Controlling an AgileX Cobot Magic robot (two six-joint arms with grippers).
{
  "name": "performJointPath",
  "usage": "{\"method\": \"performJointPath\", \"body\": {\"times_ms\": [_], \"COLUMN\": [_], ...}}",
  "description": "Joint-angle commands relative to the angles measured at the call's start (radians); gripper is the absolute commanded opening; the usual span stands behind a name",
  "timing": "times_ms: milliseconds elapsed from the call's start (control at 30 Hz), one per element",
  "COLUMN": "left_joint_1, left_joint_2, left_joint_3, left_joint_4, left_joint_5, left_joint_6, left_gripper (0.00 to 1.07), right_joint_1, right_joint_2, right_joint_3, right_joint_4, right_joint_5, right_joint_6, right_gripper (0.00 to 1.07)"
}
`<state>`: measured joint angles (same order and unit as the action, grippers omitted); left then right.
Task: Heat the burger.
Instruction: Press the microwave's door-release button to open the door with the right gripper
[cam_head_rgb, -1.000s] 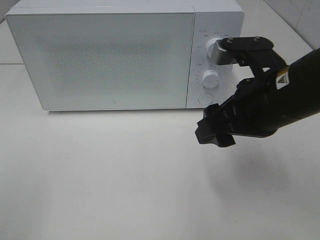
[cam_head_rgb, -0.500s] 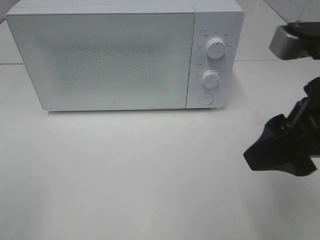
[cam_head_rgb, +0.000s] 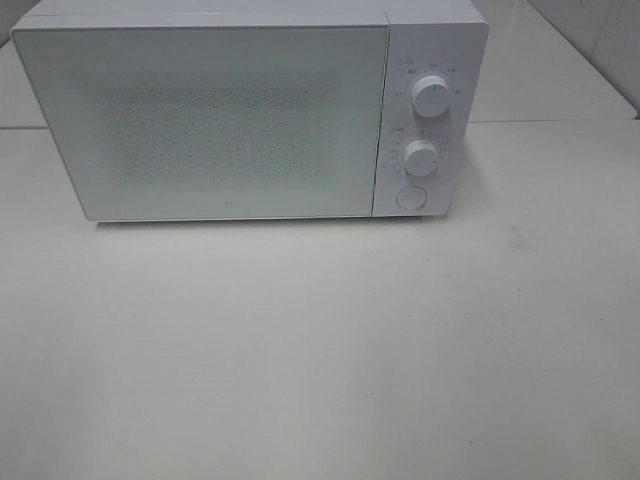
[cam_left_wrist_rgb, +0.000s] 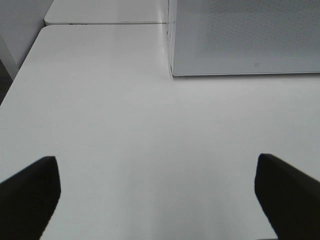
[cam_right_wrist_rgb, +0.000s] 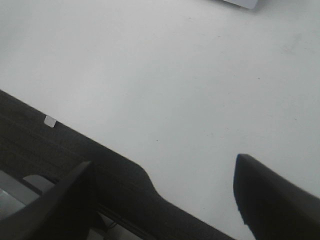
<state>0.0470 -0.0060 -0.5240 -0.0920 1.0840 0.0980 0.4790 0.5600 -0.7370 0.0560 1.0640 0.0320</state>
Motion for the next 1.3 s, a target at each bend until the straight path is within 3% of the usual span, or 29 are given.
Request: {"method": "performJointPath", "body": {"times_ms": [33,500,633,867,1100,1300], "left_joint_1": [0.003,0.003,0.003,0.003,0.003,0.003], "left_joint_2": [-0.015,-0.015,-0.015,-0.013,-0.013,-0.003], "left_joint_3": [0.002,0.002,0.002,0.002,0.002,0.002], "left_joint_4": [-0.002,-0.002,-0.002,0.000,-0.002,-0.001], "left_joint_5": [-0.011,-0.011,-0.011,-0.011,-0.011,-0.011], "left_joint_6": [-0.005,-0.005,-0.005,-0.005,-0.005,-0.005], "left_gripper": [0.98,0.98,0.98,0.98,0.98,0.98], "right_joint_1": [-0.077,-0.274,-0.316,-0.329,-0.329,-0.339], "right_joint_2": [-0.081,-0.451,-0.564,-0.591,-0.591,-0.591], "right_joint_3": [0.005,0.006,0.059,0.198,0.243,0.239], "right_joint_4": [-0.013,-0.019,-0.031,-0.033,-0.033,-0.033], "right_joint_5": [0.052,0.062,0.061,0.061,-0.071,-0.072], "right_joint_6": [0.000,-0.010,-0.009,0.014,0.009,0.009], "right_gripper": [0.75,0.75,0.75,0.75,0.75,0.75]}}
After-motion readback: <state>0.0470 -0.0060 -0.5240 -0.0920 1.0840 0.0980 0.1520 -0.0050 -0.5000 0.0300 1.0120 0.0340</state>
